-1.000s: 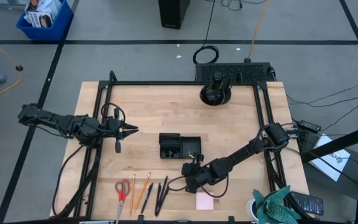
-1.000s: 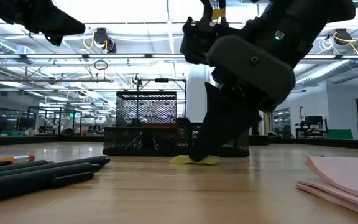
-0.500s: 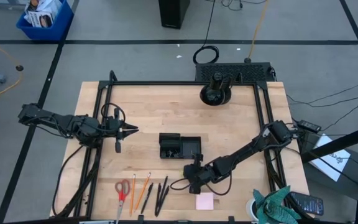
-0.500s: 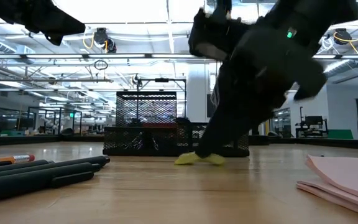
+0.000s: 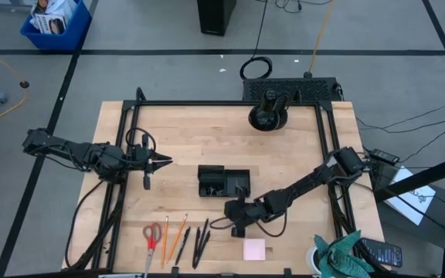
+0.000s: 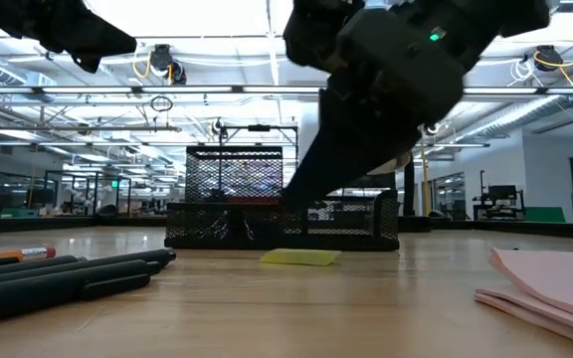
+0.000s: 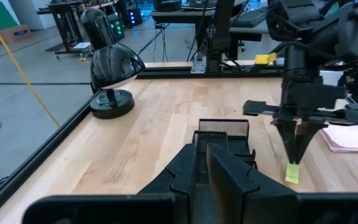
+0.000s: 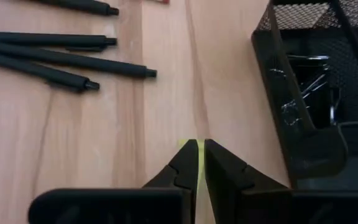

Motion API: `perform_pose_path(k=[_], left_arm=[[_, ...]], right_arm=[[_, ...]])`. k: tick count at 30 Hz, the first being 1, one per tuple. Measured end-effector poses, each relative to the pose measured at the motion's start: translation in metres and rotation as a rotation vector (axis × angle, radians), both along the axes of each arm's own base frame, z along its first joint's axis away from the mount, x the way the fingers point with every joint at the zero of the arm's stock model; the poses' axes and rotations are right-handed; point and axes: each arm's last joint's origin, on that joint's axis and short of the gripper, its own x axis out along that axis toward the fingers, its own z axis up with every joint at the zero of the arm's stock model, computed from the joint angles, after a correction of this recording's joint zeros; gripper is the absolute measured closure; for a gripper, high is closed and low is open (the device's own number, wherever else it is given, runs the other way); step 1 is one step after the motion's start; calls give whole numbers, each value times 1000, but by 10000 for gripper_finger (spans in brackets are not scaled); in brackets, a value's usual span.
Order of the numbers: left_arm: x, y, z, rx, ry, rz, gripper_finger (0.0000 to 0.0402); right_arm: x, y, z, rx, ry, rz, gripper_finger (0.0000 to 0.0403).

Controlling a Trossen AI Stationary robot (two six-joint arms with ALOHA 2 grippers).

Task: Pick and place office supplies into organizer
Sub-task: Put the yellow eraser into the black desk organizer

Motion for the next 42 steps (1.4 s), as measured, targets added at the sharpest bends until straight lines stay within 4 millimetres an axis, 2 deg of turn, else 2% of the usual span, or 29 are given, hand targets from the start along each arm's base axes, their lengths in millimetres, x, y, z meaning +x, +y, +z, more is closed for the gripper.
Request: perform_pose_path(k=[5, 9, 12, 18, 21, 36, 42], left_arm=[[0, 0, 0, 0, 1, 0, 355], [0, 0, 0, 0, 3, 0, 355], [0, 0, 0, 0, 2, 0, 355], [0, 0, 0, -4, 2, 1, 355], [0, 0, 0, -12, 1, 3, 355], [0, 0, -2, -4, 17, 3, 355], [0, 0, -2, -7, 20, 3, 355]], right_arm=[[-3, 0, -2, 40, 37, -17, 383], [-5, 7, -1, 98, 30, -61, 364], [-8, 12, -2, 139, 35, -104, 331], [-14, 13, -4, 63, 36, -174, 245], [-13, 13, -5, 59, 31, -179, 221], [-10, 17, -6, 75, -28, -187, 244], [-20, 12, -20, 119, 1, -266, 235]])
